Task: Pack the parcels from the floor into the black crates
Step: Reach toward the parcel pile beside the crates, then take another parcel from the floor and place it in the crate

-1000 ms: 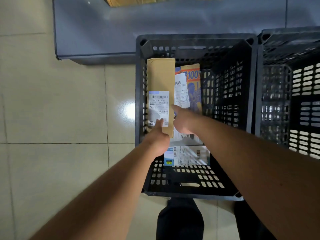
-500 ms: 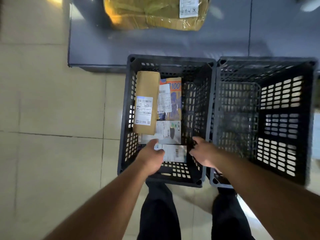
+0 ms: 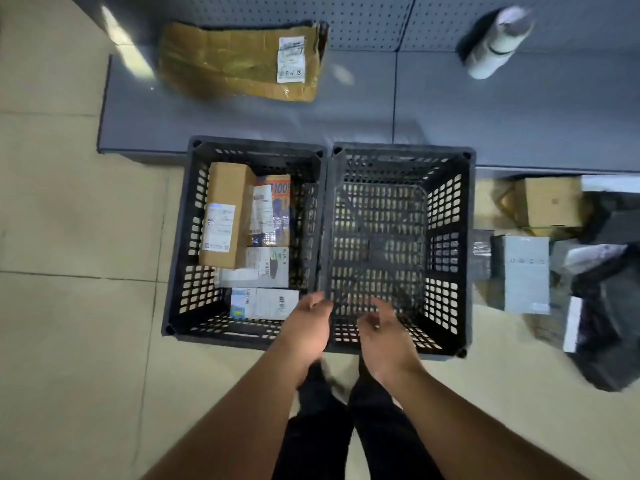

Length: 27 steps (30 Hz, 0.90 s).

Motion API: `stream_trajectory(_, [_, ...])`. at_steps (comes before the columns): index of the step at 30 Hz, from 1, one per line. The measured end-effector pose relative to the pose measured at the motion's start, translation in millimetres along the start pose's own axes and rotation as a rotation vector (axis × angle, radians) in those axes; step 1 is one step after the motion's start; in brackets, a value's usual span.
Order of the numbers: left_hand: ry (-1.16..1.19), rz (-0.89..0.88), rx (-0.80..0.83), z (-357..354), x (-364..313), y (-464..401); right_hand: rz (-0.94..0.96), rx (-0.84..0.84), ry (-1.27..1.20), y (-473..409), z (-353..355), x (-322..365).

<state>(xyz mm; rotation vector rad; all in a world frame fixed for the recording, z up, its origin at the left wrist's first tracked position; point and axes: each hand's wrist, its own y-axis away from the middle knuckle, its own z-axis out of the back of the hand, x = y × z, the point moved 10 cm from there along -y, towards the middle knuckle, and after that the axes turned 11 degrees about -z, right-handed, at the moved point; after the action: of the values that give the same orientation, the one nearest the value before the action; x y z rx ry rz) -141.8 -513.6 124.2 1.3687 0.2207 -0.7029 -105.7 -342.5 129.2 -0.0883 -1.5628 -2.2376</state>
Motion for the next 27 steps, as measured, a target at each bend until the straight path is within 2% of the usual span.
stream_trajectory(4, [0.074,0.002,0.061,-36,-7,14,-0.112,-0.091,-0.061,4,47,-34])
stream_trajectory(9, [0.117,0.010,0.114,-69,-17,23,-0.133,-0.175,-0.133,9,99,-60])
stream_trajectory(22, [0.033,-0.056,0.303,-202,-60,54,-0.187,-0.336,-0.265,-12,225,-150])
stream_trajectory(27, [0.017,-0.061,0.344,-260,-82,50,-0.214,-0.313,-0.264,-48,263,-178])
